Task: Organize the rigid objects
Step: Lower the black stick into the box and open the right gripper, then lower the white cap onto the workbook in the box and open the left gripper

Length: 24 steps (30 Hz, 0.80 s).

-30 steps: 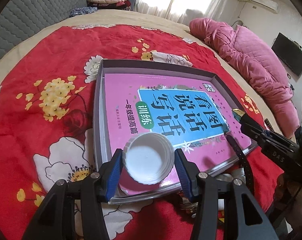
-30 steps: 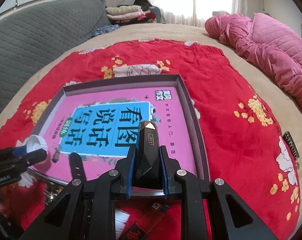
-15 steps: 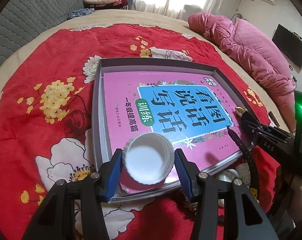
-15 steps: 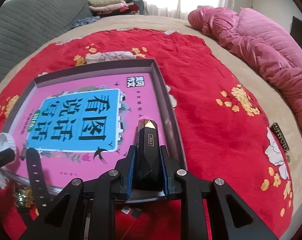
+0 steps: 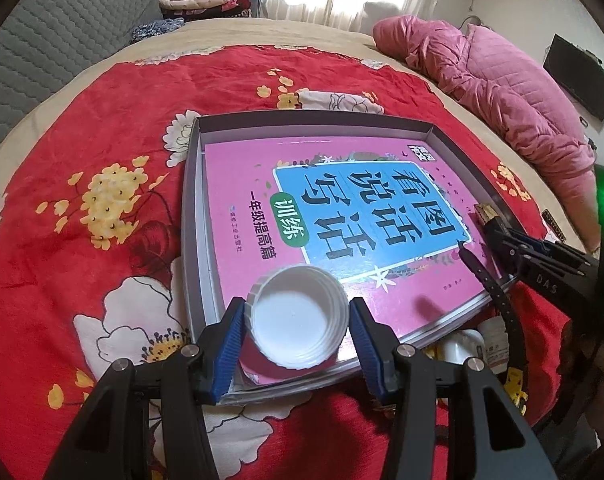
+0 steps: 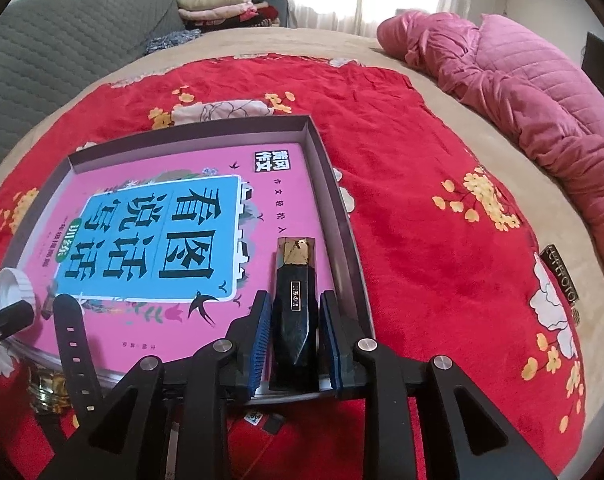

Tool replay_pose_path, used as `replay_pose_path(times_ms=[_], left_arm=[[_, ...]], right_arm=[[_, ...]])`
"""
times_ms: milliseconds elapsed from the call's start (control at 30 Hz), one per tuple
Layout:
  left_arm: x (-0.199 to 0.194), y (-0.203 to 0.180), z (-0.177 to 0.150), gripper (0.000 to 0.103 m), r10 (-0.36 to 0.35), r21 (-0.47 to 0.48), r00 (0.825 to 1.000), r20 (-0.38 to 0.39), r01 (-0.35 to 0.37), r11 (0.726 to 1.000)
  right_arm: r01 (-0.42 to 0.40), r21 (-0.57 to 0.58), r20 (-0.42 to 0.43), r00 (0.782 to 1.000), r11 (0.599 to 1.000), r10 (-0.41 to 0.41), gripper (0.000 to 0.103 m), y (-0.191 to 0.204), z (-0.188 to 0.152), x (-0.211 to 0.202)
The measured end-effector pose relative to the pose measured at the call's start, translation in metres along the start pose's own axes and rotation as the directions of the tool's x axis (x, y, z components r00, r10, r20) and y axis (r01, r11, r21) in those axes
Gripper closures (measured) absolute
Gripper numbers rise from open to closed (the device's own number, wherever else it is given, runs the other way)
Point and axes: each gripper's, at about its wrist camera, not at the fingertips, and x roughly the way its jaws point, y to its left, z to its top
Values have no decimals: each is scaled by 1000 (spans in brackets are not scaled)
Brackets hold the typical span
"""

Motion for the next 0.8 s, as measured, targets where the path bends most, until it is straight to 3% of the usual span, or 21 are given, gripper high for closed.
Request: replay_pose_path(times_ms=[100, 267, 467, 800], left_arm=[[1, 0, 0, 51, 1, 4, 1000, -3, -1, 1000], [0, -3, -1, 51, 10, 22, 1000, -9, -10, 1000], [1, -5, -4, 51, 37, 14, 999, -8, -37, 999], [-3, -4, -8, 51, 20, -37, 1000, 6, -20, 999]], right_arm=[[-23, 23, 29, 999, 999, 22, 70, -3, -3, -12], [-94, 76, 162, 984, 993, 81, 54, -20, -17, -52], [-116, 47, 194, 975, 992, 105, 53, -22, -28, -73], [-141, 42, 221, 967, 989, 129, 53, -23, -39, -85]])
